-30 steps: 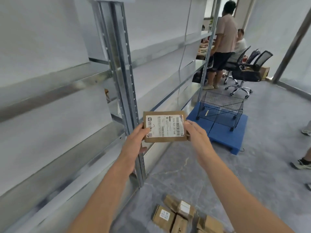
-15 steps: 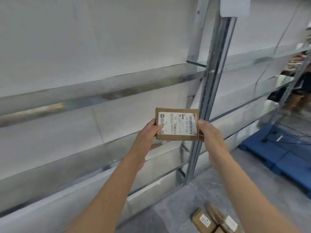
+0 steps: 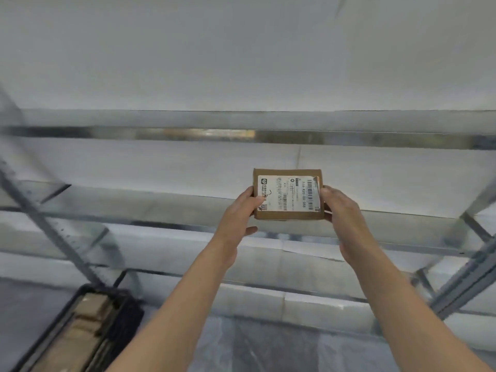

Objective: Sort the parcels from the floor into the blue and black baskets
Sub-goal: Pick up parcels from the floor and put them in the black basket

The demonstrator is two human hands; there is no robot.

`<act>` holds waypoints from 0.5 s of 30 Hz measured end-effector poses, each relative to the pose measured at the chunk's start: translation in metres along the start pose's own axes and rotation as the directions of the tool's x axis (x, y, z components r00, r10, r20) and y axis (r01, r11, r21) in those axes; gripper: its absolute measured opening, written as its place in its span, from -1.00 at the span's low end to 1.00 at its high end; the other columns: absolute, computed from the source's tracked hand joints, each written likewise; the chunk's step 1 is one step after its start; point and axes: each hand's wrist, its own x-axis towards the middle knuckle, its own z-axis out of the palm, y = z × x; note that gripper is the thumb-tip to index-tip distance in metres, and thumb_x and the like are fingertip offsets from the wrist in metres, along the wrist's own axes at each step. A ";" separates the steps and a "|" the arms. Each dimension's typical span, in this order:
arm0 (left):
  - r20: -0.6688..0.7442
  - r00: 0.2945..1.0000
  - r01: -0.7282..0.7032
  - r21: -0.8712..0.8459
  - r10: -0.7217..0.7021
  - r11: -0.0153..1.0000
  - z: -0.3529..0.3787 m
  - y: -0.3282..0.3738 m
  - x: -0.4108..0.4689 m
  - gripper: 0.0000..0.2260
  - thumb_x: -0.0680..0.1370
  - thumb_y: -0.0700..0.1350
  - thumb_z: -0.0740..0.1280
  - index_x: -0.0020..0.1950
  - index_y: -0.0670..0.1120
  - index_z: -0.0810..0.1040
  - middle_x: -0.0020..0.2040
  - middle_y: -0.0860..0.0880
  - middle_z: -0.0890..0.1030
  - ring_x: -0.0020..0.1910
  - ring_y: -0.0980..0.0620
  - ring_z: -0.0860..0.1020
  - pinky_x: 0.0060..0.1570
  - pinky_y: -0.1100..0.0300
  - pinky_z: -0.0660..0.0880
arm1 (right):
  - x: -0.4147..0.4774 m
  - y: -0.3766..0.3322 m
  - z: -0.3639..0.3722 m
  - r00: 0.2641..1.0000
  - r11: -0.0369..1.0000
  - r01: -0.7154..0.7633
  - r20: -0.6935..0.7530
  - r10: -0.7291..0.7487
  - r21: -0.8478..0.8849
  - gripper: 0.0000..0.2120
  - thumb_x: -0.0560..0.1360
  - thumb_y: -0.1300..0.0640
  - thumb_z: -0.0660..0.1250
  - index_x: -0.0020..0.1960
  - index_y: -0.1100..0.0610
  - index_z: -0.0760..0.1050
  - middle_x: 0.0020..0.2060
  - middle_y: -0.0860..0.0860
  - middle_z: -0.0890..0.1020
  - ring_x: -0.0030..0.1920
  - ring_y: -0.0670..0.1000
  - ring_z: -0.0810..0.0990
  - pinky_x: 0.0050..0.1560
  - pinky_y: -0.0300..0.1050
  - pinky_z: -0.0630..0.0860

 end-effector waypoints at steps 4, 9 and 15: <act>-0.190 0.982 0.017 -0.022 -0.020 1.000 -0.032 -0.010 -0.028 -0.70 0.70 0.06 0.21 0.42 0.24 0.53 0.22 0.19 0.68 0.29 0.15 0.57 0.27 -0.03 0.51 | -0.001 -0.002 0.042 0.985 1.000 0.001 0.175 -0.002 0.007 -0.69 0.72 -0.06 0.18 0.33 -0.02 0.61 0.09 -0.08 0.74 0.18 -0.04 0.66 0.39 0.05 0.52; -0.383 0.921 0.040 -0.073 -0.065 0.996 -0.060 -0.026 -0.071 -0.74 0.69 0.05 0.22 0.32 0.30 0.56 0.17 0.25 0.69 0.25 0.19 0.57 0.20 0.01 0.52 | -0.012 0.003 0.089 0.933 1.000 0.002 0.360 -0.005 0.008 -0.72 0.71 -0.06 0.23 0.27 -0.02 0.64 0.04 -0.09 0.76 0.18 0.00 0.67 0.34 0.04 0.52; -0.552 0.825 0.052 -0.134 -0.118 0.990 -0.095 -0.050 -0.125 -0.76 0.69 0.07 0.24 0.30 0.37 0.54 0.22 0.24 0.67 0.29 0.14 0.55 0.13 0.03 0.51 | -0.039 0.012 0.149 0.838 0.999 0.024 0.546 -0.005 -0.028 -0.72 0.69 -0.03 0.22 0.25 -0.04 0.67 0.01 -0.12 0.77 0.11 -0.05 0.70 0.32 0.05 0.54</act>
